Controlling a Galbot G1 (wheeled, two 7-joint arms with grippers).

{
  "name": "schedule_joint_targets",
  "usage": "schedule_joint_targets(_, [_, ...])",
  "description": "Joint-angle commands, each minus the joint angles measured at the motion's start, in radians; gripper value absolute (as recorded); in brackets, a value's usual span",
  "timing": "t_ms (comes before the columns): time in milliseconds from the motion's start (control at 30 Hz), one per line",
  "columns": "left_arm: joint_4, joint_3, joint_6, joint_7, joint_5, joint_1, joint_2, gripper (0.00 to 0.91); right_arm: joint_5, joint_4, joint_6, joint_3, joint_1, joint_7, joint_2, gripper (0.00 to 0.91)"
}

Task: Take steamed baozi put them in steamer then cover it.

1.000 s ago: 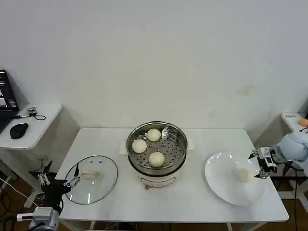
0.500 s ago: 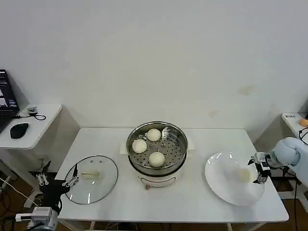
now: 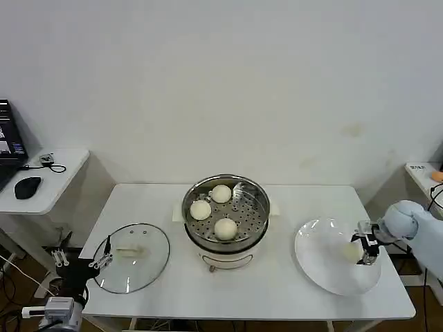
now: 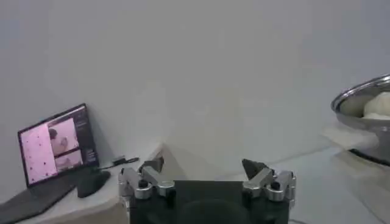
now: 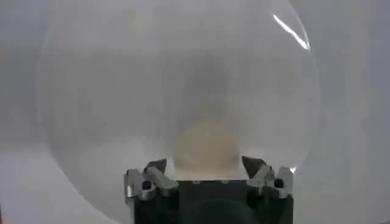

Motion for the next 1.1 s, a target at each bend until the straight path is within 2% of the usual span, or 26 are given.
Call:
schedule_joint_targets(33, [0.002, 0.001, 0.0, 0.0, 0.0, 0.0, -0.001, 0.907, -0.006, -0.016, -0.007, 0.005, -0.001, -0.008, 0.02, 0.655])
schedule_joint_targets(67, [0.002, 0.0, 0.0, 0.0, 0.0, 0.0, -0.001, 0.907, -0.005, -0.012, -0.008, 0.006, 0.002, -0.01, 0.018, 0.625])
schedule_joint_targets(233, [-0.004, -0.009, 0.0, 0.0, -0.003, 0.003, 0.003, 0.907, 0.008, 0.023, -0.017, -0.01, 0.039, -0.029, -0.005, 0.625])
schedule_joint_targets(433, [-0.006, -0.008, 0.0, -0.001, -0.002, 0.002, 0.001, 0.907, 0.078, 0.132, -0.058, -0.117, 0.231, -0.052, -0.061, 0.625])
schedule_joint_targets(567, [-0.007, 0.002, -0.001, -0.002, 0.003, -0.002, -0.007, 0.907, 0.133, 0.2, -0.101, -0.135, 0.36, -0.068, -0.061, 0.625])
schedule_joint_targets(633, [-0.007, 0.005, -0.002, -0.002, 0.005, -0.001, -0.008, 0.907, 0.154, 0.216, -0.117, -0.14, 0.401, -0.064, -0.046, 0.625])
schedule_joint_targets(800, [-0.013, 0.005, 0.001, -0.002, 0.009, -0.007, -0.005, 0.907, 0.219, 0.262, -0.183, -0.249, 0.583, -0.047, 0.027, 0.635])
schedule_joint_targets(1100, [-0.011, -0.006, 0.0, -0.002, 0.01, -0.003, -0.001, 0.907, 0.417, 0.355, -0.346, -0.491, 0.826, 0.016, 0.247, 0.635])
